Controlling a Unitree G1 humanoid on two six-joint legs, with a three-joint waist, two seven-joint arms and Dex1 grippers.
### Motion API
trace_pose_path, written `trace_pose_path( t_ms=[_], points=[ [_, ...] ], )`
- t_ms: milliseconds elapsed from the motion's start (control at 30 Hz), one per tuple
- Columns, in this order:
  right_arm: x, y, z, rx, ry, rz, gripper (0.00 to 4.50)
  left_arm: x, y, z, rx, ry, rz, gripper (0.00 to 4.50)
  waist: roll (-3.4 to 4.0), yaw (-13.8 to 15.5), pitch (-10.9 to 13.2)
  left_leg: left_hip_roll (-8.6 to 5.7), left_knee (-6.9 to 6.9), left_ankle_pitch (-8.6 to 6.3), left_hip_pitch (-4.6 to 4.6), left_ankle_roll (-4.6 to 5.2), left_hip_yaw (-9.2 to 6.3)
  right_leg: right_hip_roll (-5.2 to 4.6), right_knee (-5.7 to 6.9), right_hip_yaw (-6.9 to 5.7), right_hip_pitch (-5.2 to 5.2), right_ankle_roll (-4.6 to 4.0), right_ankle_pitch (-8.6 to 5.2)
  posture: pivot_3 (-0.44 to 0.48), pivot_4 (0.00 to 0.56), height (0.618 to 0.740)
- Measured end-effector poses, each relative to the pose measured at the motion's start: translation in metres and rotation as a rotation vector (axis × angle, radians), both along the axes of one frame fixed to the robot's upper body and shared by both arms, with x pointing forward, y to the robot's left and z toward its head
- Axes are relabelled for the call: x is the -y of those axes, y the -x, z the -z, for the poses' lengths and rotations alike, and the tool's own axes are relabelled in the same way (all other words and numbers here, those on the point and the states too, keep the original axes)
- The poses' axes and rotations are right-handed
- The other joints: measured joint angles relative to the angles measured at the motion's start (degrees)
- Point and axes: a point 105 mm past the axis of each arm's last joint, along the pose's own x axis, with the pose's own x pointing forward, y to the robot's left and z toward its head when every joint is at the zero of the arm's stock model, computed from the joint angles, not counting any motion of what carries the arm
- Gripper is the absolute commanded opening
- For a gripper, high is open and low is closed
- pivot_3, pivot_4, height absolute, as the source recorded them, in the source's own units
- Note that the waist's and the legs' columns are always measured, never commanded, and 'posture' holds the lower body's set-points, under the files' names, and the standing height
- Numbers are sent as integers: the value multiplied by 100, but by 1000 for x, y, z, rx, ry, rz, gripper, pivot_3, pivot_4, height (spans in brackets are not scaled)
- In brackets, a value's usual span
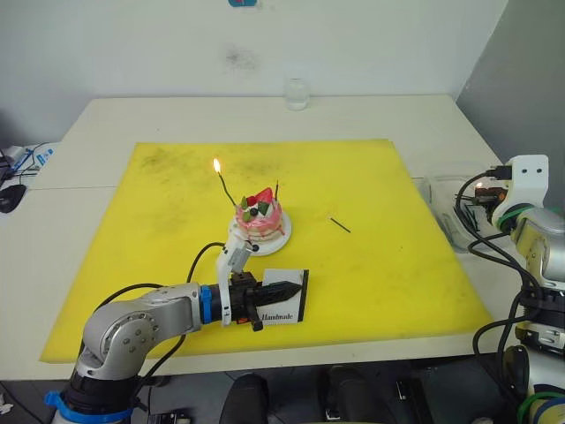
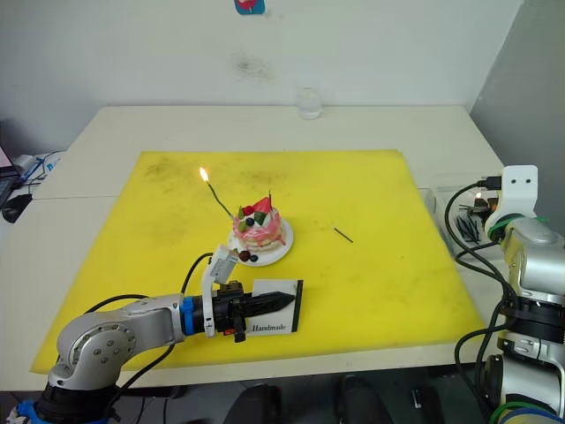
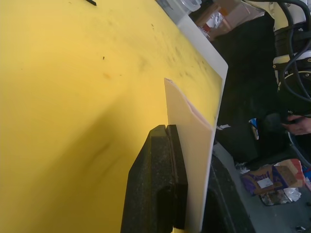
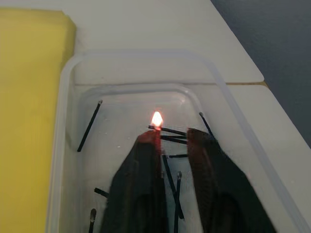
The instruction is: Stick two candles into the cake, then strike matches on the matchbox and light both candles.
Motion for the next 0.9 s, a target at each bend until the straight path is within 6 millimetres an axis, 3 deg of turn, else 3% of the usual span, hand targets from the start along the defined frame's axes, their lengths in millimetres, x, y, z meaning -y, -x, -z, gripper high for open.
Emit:
trace_pose_path(
  t_ms=[233, 500, 600, 767, 900],
  points=[
    [-3, -1, -12, 54, 3, -1, 4488, 0, 0, 0, 4, 5, -7, 0, 0, -4, 0, 1, 0, 0, 0, 0, -2, 1, 1, -2, 0, 0, 0, 0, 150, 740],
    [-1, 2, -23, 86, 26, -1, 4488, 0, -2, -2, 14, 5, -5, 0, 0, -2, 0, 1, 0, 0, 0, 0, -1, 1, 0, -1, 0, 0, 0, 0, 150, 740],
    [-9, 2, -31, 129, 35, -48, 4488, 0, -2, -3, 15, 6, -5, 0, 1, -5, 0, 1, 0, 0, 0, 0, -1, 1, 1, -1, 0, 0, 0, 0, 150, 740],
    [-64, 10, -49, 220, 100, -375, 4488, -2, -2, -2, 15, -5, -7, 0, 1, -3, 0, 3, -1, 0, -1, 0, -6, 4, 0, -5, 0, 1, -1, 0, 150, 740],
    [-126, 32, -29, 180, 103, -733, 4488, -9, -4, -2, 19, -22, -26, 0, 1, -3, 1, 5, 0, 0, 0, 0, -7, 3, 0, -6, 1, 1, -1, 0, 150, 740]
  ],
)
